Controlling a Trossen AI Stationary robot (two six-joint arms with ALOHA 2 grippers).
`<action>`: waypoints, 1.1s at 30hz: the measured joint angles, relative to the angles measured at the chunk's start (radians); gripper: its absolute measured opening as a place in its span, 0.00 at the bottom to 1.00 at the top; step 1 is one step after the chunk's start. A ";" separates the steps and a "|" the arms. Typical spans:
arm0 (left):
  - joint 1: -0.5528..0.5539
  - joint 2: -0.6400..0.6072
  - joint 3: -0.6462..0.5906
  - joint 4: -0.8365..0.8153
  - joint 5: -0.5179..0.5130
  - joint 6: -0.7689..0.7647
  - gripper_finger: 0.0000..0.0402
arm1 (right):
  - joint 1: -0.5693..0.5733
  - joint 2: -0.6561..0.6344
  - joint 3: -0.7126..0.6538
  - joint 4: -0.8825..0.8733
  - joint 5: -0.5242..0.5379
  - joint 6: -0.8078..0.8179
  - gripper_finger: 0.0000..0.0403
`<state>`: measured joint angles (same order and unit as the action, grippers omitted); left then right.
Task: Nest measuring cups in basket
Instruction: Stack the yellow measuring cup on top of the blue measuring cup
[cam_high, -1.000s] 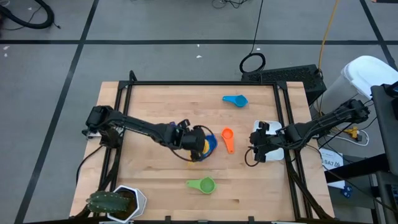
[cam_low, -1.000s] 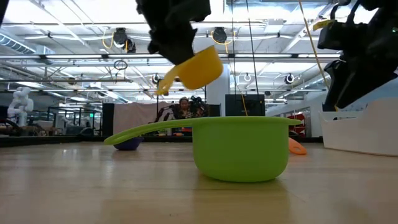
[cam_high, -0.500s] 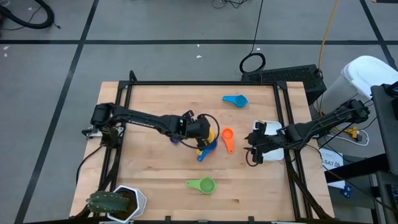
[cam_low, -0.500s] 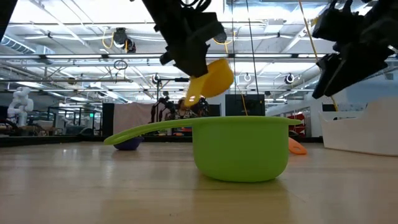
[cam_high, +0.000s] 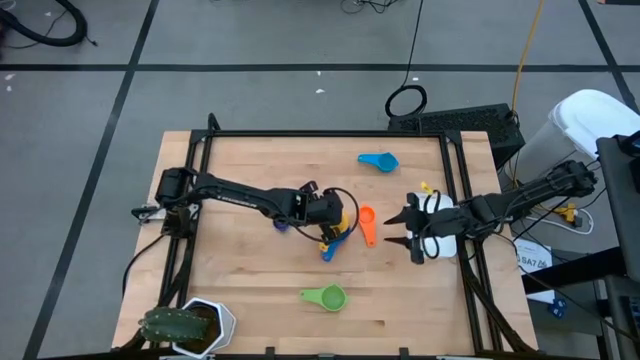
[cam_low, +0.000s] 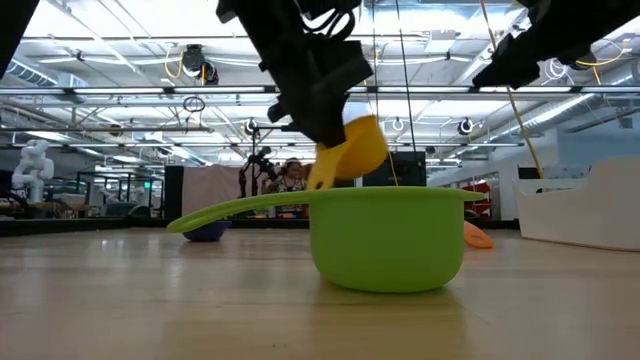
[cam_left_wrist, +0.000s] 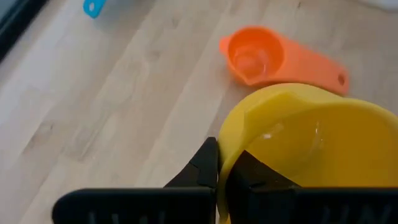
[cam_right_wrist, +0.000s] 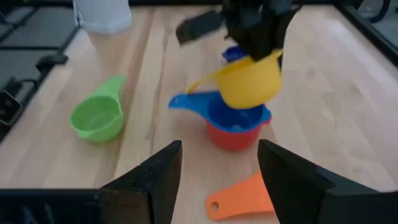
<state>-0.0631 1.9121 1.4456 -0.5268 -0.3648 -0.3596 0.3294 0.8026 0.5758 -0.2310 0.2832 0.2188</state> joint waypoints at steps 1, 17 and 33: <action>-0.001 0.000 0.000 -0.009 0.006 0.005 0.03 | 0.000 -0.010 0.000 -0.001 0.000 -0.003 0.49; 0.002 -0.002 0.000 0.004 0.054 0.016 0.26 | 0.000 -0.047 0.000 -0.006 0.001 -0.011 0.44; 0.003 -0.029 0.000 -0.050 0.053 0.014 0.45 | 0.000 -0.047 0.000 -0.006 0.000 -0.036 0.44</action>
<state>-0.0601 1.8827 1.4460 -0.5767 -0.3119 -0.3453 0.3294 0.7555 0.5758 -0.2371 0.2829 0.1823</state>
